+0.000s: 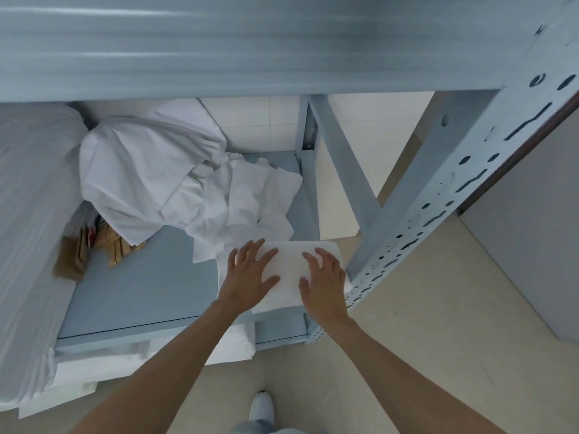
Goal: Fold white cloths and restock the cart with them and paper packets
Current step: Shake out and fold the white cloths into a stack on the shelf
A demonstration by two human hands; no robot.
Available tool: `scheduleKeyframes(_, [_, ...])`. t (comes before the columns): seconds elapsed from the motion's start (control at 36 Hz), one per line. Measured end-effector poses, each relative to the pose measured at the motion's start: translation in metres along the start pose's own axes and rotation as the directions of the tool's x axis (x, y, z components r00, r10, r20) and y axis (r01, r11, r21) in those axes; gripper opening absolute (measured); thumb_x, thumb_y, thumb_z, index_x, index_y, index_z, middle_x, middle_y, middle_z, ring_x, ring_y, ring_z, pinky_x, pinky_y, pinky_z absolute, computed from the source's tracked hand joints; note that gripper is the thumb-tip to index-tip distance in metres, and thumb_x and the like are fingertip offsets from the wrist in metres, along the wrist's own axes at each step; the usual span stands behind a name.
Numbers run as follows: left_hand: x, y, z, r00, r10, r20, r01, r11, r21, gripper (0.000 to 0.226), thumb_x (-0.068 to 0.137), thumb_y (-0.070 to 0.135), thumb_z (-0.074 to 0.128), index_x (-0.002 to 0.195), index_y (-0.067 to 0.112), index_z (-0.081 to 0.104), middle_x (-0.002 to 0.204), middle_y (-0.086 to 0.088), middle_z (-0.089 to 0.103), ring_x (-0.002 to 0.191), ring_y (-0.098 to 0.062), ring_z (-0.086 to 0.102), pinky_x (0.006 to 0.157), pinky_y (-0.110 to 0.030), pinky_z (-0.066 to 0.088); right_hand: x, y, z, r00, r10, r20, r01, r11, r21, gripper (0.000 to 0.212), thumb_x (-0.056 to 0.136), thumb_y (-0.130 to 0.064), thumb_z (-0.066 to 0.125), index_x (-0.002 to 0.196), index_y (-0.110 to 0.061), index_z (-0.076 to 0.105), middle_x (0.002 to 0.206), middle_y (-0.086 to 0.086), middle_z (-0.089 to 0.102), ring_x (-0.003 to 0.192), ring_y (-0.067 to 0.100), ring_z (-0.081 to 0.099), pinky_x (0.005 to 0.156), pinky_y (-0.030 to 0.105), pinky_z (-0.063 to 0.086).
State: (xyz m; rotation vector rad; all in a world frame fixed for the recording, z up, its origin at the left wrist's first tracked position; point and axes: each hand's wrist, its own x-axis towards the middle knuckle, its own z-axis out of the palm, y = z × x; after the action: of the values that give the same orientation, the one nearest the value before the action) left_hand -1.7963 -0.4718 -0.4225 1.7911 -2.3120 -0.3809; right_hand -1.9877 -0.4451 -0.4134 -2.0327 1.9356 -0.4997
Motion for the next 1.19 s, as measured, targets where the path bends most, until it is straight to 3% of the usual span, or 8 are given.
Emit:
scheduleKeyframes(0.14, [-0.005,-0.028,0.014,0.976,-0.003,0.22,0.009,1.0,-0.022,0.07,0.099,0.052,0.047,0.157,0.039,0.009,0.167,0.006,-0.004,0.153,-0.017,-0.008,0.125,-0.044,0.002,0.012,0.035,0.017,0.951,0.025,0.309,0.017,0.991,-0.134,0.066,0.103,-0.043,0.039,0.158,-0.036,0.003,0.166,0.0,-0.007,0.152,0.025,-0.006,0.121,0.047,0.004])
scheduleKeyframes(0.33, [0.005,-0.018,-0.001,0.956,-0.05,0.289,0.059,0.998,-0.022,0.072,0.098,0.044,0.054,0.157,0.036,0.012,0.167,0.004,0.001,0.154,-0.019,-0.004,0.124,-0.046,0.003,0.02,0.035,0.012,0.924,0.035,0.382,0.017,0.991,-0.132,0.067,0.104,-0.036,0.041,0.158,-0.034,0.002,0.166,0.002,-0.009,0.152,0.024,-0.008,0.123,0.044,0.005])
scheduleKeyframes(0.44, [0.001,-0.008,-0.026,0.974,-0.12,0.192,0.152,0.975,-0.161,0.066,0.098,0.04,0.056,0.156,0.028,0.026,0.165,0.0,0.019,0.151,-0.023,0.014,0.123,-0.042,0.013,0.021,0.027,-0.009,0.929,0.01,0.37,0.022,0.996,-0.082,0.063,0.104,-0.032,0.043,0.158,-0.028,0.011,0.166,0.006,0.001,0.153,0.026,-0.001,0.122,0.04,0.005])
scheduleKeyframes(0.64, [-0.034,0.013,-0.076,0.875,-0.482,0.052,0.396,0.648,-0.651,0.04,0.095,0.034,0.064,0.133,0.021,0.06,0.134,-0.001,0.061,0.121,-0.018,0.055,0.096,-0.024,0.037,0.017,-0.001,-0.053,0.958,-0.125,0.258,0.042,0.952,0.304,0.05,0.1,-0.021,0.052,0.149,-0.019,0.04,0.155,0.003,0.035,0.144,0.019,0.028,0.119,0.032,0.023])
scheduleKeyframes(0.75, [-0.073,0.02,-0.089,0.814,-0.579,0.044,0.349,0.428,-0.834,0.02,0.095,0.028,0.064,0.114,0.021,0.069,0.115,-0.003,0.07,0.1,-0.018,0.062,0.092,-0.032,0.049,0.011,-0.025,-0.071,0.954,-0.141,0.263,-0.026,0.838,0.545,0.041,0.098,-0.017,0.056,0.139,-0.02,0.052,0.141,0.0,0.046,0.129,0.016,0.047,0.107,0.027,0.037])
scheduleKeyframes(0.92, [-0.16,0.024,-0.088,0.66,-0.75,0.051,0.229,0.136,-0.964,0.014,0.095,0.019,0.065,0.107,0.016,0.071,0.109,-0.012,0.072,0.103,-0.032,0.068,0.084,-0.038,0.058,-0.022,-0.057,-0.064,0.916,-0.199,0.349,-0.105,0.72,0.686,0.035,0.096,-0.016,0.06,0.13,-0.02,0.058,0.13,-0.003,0.054,0.117,0.01,0.05,0.089,0.021,0.041])
scheduleKeyframes(1.06, [-0.215,0.01,-0.104,0.558,-0.826,0.078,0.156,0.012,-0.988,0.016,0.097,0.015,0.06,0.11,0.012,0.069,0.112,-0.015,0.071,0.105,-0.035,0.067,0.083,-0.039,0.057,-0.051,-0.088,-0.049,0.858,-0.25,0.449,-0.157,0.705,0.692,0.031,0.095,-0.014,0.06,0.125,-0.019,0.058,0.128,0.005,0.058,0.115,0.023,0.057,0.103,0.039,0.047])
scheduleKeyframes(1.19, [-0.245,-0.008,-0.132,0.529,-0.848,0.023,0.101,0.036,-0.994,0.017,0.099,0.016,0.058,0.112,0.012,0.068,0.113,-0.013,0.071,0.103,-0.033,0.068,0.087,-0.041,0.057,-0.071,-0.125,-0.034,0.825,-0.312,0.47,-0.14,0.694,0.707,0.028,0.095,-0.016,0.06,0.122,-0.022,0.058,0.127,-0.002,0.056,0.114,0.016,0.057,0.103,0.042,0.049])
